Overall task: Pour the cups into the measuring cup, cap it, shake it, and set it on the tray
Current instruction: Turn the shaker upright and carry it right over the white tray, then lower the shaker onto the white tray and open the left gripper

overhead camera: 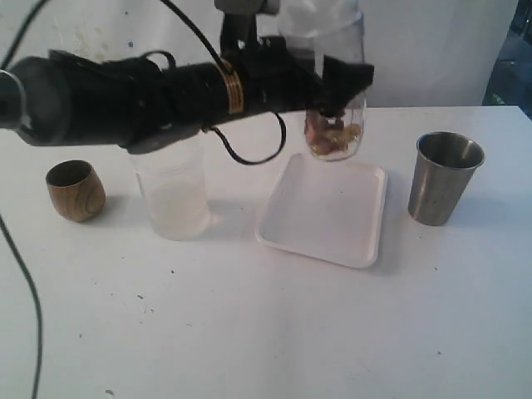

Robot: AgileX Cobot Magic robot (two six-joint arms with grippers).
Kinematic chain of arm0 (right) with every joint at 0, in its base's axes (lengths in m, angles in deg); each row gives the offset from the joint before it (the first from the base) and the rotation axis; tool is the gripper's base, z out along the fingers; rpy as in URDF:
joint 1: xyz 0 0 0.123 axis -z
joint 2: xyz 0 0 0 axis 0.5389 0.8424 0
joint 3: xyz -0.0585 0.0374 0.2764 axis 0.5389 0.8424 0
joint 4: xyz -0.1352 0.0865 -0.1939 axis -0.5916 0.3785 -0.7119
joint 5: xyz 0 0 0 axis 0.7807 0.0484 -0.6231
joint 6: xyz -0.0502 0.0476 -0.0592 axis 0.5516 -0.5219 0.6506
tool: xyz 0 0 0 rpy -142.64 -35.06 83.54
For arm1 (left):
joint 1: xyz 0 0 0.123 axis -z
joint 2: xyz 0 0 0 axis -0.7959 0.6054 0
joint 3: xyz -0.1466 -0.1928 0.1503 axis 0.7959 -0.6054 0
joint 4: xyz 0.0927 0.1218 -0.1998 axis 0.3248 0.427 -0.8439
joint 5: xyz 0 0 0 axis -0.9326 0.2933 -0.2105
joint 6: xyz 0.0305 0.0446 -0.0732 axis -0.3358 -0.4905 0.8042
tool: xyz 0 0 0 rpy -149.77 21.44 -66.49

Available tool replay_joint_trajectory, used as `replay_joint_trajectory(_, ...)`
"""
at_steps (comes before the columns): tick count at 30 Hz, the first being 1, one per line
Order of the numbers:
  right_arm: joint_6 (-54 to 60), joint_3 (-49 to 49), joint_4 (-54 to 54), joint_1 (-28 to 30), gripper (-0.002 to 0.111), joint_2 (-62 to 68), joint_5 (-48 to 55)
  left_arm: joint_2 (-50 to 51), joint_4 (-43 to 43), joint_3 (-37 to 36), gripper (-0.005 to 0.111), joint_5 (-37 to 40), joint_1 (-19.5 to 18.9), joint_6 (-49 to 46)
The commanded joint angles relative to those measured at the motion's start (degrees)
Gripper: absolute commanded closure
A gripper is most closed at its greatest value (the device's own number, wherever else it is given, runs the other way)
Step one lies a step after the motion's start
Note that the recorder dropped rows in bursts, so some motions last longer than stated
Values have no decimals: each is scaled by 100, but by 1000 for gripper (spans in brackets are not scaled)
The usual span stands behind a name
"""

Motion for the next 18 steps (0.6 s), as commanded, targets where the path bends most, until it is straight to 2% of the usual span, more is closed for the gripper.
replay_joint_trajectory(1, 7, 10, -21, -3, 108, -4, -21, 526, -13, 39, 107, -572, 100, -1003)
replay_joint_trajectory(6, 7, 10, -21, -3, 108, -4, -21, 991, -533, 39, 107, -595, 120, -1726)
replay_joint_trajectory(9, 7, 10, -21, -3, 108, -4, -21, 1229, -744, 39, 106, -882, 120, -1913)
replay_joint_trajectory(11, 7, 10, -21, -3, 108, -4, -21, 1401, -744, 39, 89, -1272, 120, -2261)
replay_joint_trajectory(12, 7, 10, -21, -3, 108, -4, -21, 1473, -744, 39, 65, -1383, 120, -2513)
replay_joint_trajectory(13, 7, 10, -21, -3, 108, -4, -21, 1483, -760, 39, 50, -1383, 120, -2619)
replay_joint_trajectory(14, 7, 10, -21, -3, 108, -4, -21, 1483, -973, 39, 25, -1217, 120, -2786)
replay_joint_trajectory(16, 7, 10, -21, -3, 108, -4, -21, 1483, -1348, 49, 1, -916, 120, -2787)
replay_joint_trajectory(18, 7, 10, -21, -3, 108, -4, -21, 1483, -1394, 49, 2, -844, 108, -2787)
